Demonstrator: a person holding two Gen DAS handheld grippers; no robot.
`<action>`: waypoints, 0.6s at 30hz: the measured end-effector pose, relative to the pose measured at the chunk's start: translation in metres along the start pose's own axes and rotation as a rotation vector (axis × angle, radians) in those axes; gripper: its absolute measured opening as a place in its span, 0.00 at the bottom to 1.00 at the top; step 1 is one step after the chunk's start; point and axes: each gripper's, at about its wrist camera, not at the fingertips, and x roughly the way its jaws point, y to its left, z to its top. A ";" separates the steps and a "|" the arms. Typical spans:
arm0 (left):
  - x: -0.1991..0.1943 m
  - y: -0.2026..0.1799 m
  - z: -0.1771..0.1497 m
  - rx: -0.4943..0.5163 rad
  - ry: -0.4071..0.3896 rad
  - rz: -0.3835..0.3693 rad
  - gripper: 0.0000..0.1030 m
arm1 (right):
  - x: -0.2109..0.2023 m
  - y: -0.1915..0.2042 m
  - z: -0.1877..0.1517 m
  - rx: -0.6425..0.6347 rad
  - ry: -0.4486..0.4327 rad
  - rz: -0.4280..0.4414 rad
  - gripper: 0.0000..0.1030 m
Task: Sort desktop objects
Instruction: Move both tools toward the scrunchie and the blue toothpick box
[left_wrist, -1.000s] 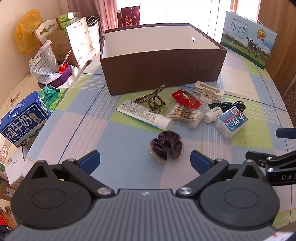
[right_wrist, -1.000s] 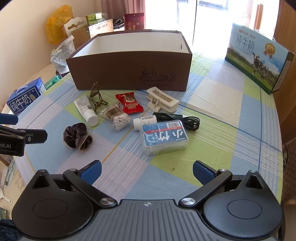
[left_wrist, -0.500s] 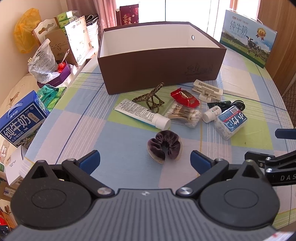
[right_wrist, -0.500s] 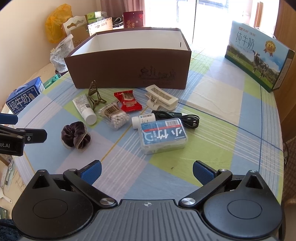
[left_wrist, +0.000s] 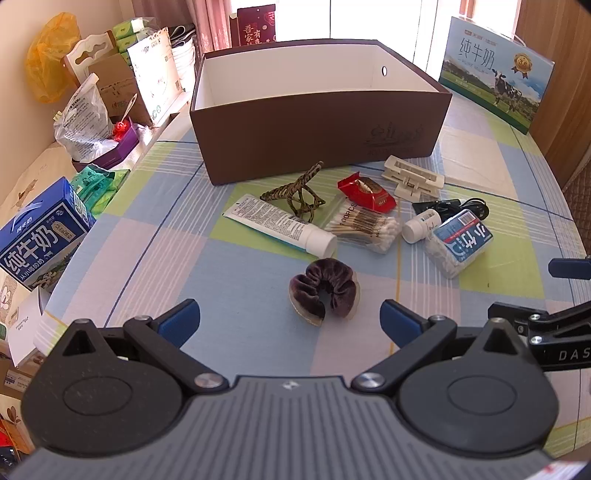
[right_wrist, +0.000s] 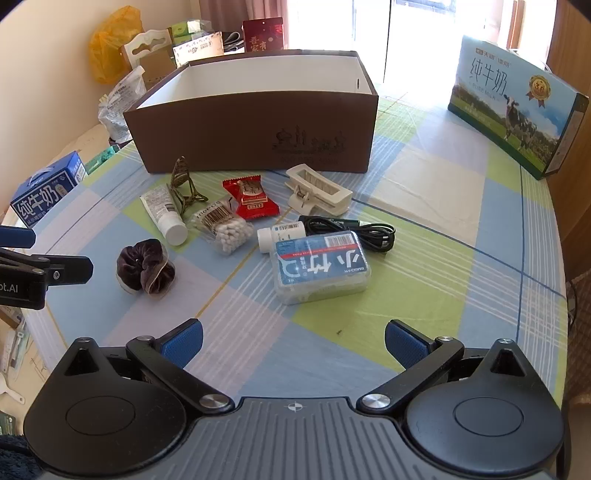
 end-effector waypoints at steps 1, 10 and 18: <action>0.001 0.000 0.000 0.000 0.001 -0.001 0.99 | 0.000 0.000 0.000 0.001 0.001 -0.001 0.98; 0.006 0.008 0.005 0.019 -0.034 -0.009 0.99 | 0.005 -0.006 0.001 0.018 0.000 0.000 0.98; 0.025 0.009 -0.001 0.078 -0.019 -0.045 0.99 | 0.012 -0.013 0.000 0.044 -0.015 0.008 0.98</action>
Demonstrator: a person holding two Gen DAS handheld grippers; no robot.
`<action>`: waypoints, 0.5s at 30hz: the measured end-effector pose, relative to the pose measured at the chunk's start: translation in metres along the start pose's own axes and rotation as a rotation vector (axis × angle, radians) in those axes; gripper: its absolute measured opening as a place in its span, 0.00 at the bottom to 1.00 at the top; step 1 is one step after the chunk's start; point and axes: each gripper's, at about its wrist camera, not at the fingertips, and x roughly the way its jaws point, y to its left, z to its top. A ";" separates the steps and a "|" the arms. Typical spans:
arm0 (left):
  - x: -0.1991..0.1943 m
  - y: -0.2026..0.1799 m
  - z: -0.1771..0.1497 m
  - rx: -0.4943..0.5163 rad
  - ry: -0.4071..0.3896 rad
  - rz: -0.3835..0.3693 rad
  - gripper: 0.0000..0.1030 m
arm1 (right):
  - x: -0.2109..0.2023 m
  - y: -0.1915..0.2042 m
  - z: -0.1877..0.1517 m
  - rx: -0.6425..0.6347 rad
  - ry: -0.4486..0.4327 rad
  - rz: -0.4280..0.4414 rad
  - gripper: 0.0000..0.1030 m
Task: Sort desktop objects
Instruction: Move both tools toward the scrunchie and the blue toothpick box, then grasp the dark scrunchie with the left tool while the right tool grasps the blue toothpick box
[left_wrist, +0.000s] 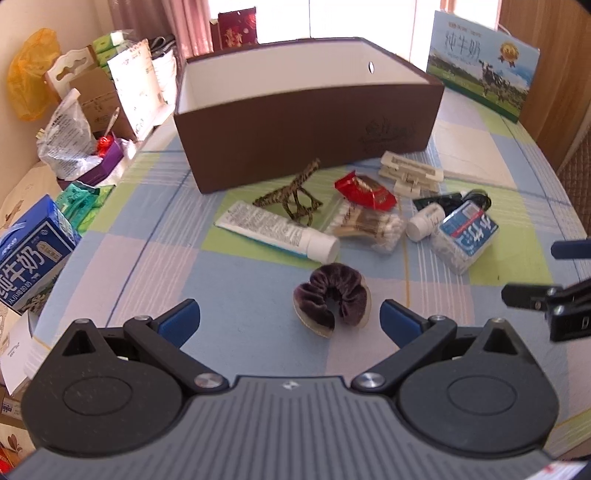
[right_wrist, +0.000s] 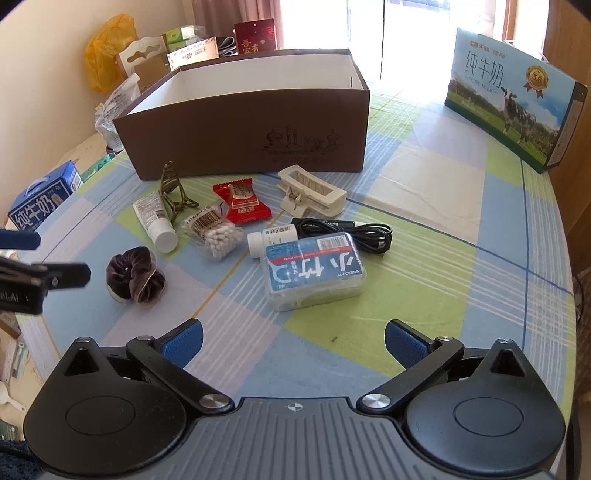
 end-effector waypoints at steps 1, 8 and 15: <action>0.003 0.000 -0.001 0.001 0.007 -0.004 0.99 | 0.002 -0.001 0.000 0.009 0.002 -0.002 0.98; 0.020 0.001 -0.004 0.013 0.034 -0.057 0.99 | 0.013 -0.008 0.003 0.037 0.018 -0.023 0.98; 0.035 -0.007 -0.003 0.051 0.055 -0.108 0.96 | 0.024 -0.011 0.003 0.051 0.037 -0.035 0.98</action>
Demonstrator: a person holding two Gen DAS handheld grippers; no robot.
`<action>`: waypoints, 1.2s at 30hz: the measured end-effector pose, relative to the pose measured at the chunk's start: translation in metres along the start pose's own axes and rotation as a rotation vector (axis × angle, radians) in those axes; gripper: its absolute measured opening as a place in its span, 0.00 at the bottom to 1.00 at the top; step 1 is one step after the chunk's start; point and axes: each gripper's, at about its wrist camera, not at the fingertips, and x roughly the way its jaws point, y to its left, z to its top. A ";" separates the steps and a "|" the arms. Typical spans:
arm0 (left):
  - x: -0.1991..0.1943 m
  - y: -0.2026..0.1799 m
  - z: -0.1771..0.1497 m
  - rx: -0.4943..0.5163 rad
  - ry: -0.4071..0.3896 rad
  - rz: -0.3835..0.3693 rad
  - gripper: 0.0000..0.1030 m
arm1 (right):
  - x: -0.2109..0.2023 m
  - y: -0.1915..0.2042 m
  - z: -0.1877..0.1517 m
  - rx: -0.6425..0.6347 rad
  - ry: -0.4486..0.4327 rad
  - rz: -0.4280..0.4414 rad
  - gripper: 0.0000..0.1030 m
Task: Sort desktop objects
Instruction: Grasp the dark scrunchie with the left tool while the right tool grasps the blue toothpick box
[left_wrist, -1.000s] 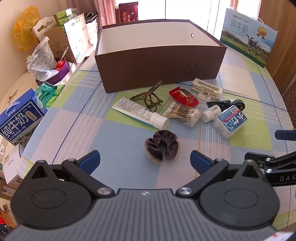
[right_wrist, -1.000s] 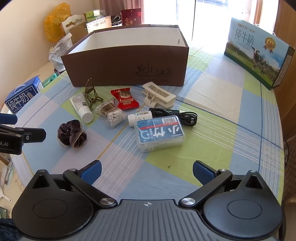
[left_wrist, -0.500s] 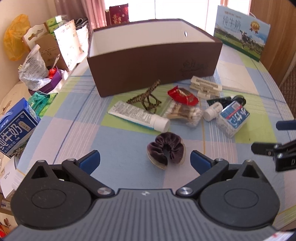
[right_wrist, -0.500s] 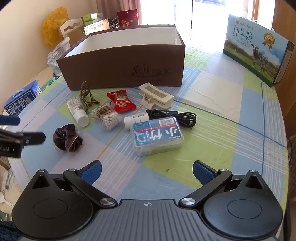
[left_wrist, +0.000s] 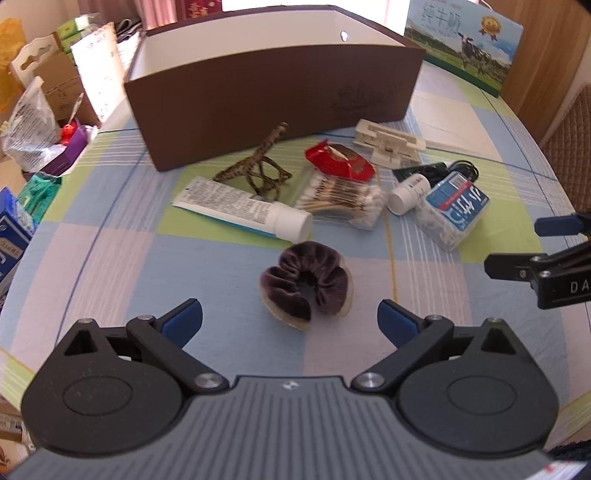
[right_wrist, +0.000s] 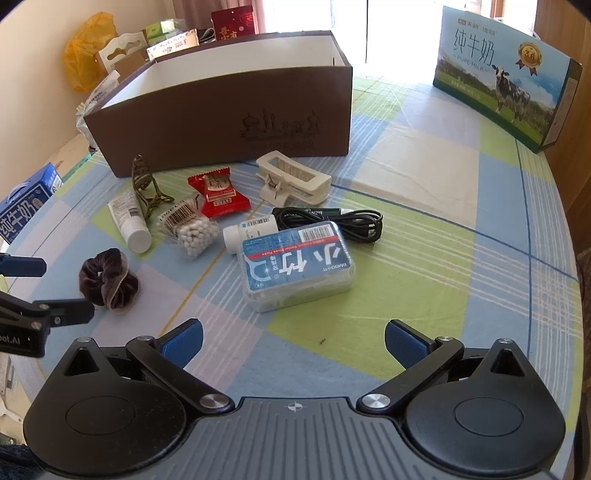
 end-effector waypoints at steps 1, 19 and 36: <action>0.003 -0.001 0.001 0.009 0.001 -0.007 0.95 | 0.002 0.000 0.000 0.001 0.003 -0.001 0.98; 0.039 -0.009 0.015 0.142 -0.013 -0.043 0.73 | 0.019 -0.012 0.005 0.050 0.041 -0.024 0.98; 0.031 0.023 0.014 0.126 0.001 -0.072 0.33 | 0.028 -0.006 0.018 0.005 -0.006 0.001 0.98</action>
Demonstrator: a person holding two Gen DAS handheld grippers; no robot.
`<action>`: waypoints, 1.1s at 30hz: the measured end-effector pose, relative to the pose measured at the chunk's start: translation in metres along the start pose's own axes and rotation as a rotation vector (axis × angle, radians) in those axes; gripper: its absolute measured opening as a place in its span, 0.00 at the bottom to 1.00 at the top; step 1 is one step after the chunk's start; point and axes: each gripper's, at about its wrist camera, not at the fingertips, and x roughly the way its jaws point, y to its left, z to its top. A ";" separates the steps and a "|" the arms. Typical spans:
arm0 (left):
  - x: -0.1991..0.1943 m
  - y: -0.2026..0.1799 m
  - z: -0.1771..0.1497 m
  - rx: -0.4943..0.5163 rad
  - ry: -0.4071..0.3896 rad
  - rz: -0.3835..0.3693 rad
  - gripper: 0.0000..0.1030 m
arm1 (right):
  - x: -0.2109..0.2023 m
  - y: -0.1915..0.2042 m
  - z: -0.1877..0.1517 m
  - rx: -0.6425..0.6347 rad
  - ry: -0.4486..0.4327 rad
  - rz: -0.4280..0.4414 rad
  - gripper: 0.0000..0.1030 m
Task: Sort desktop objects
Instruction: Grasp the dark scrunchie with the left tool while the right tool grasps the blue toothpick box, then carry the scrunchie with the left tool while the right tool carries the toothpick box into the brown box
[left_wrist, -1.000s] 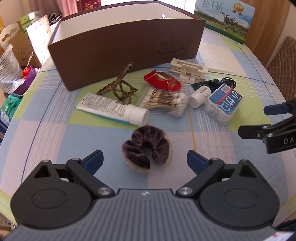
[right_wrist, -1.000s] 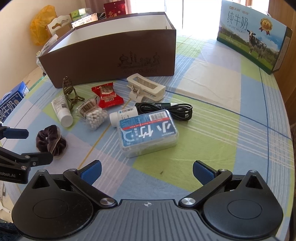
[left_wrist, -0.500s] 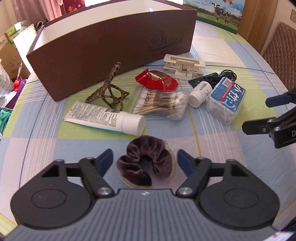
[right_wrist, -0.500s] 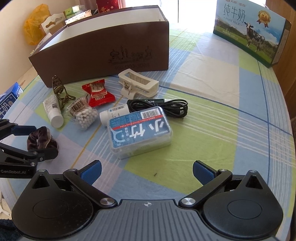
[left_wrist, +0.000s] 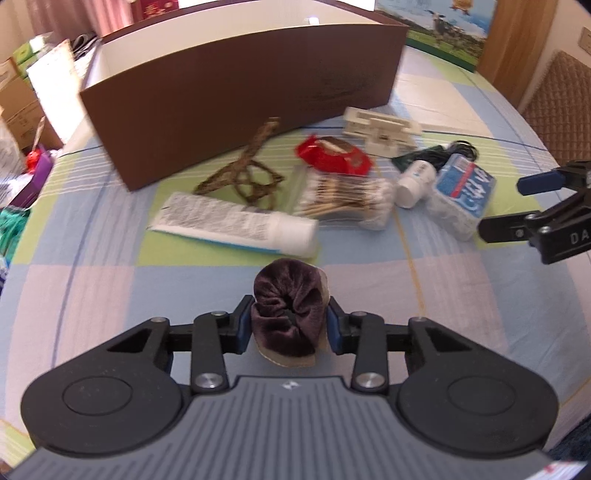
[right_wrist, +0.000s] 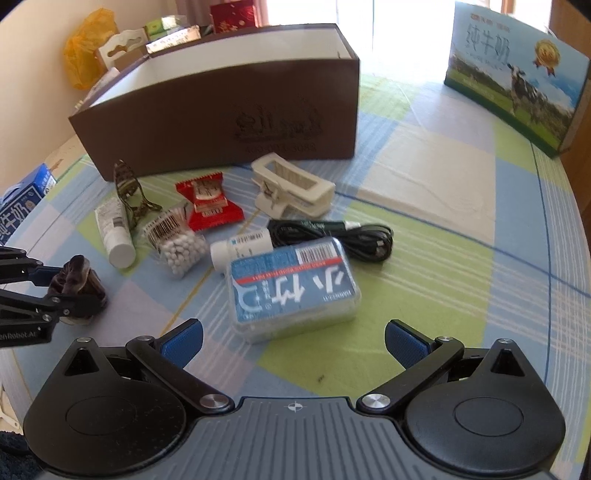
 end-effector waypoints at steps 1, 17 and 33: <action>-0.001 0.005 0.000 -0.012 0.001 0.010 0.33 | 0.001 0.001 0.001 -0.009 -0.006 0.001 0.98; 0.002 0.041 0.001 -0.129 0.021 0.044 0.34 | 0.033 -0.003 0.008 -0.145 -0.036 0.051 0.93; 0.005 0.039 0.004 -0.106 0.033 0.042 0.34 | 0.026 0.016 -0.005 -0.110 0.028 0.056 0.81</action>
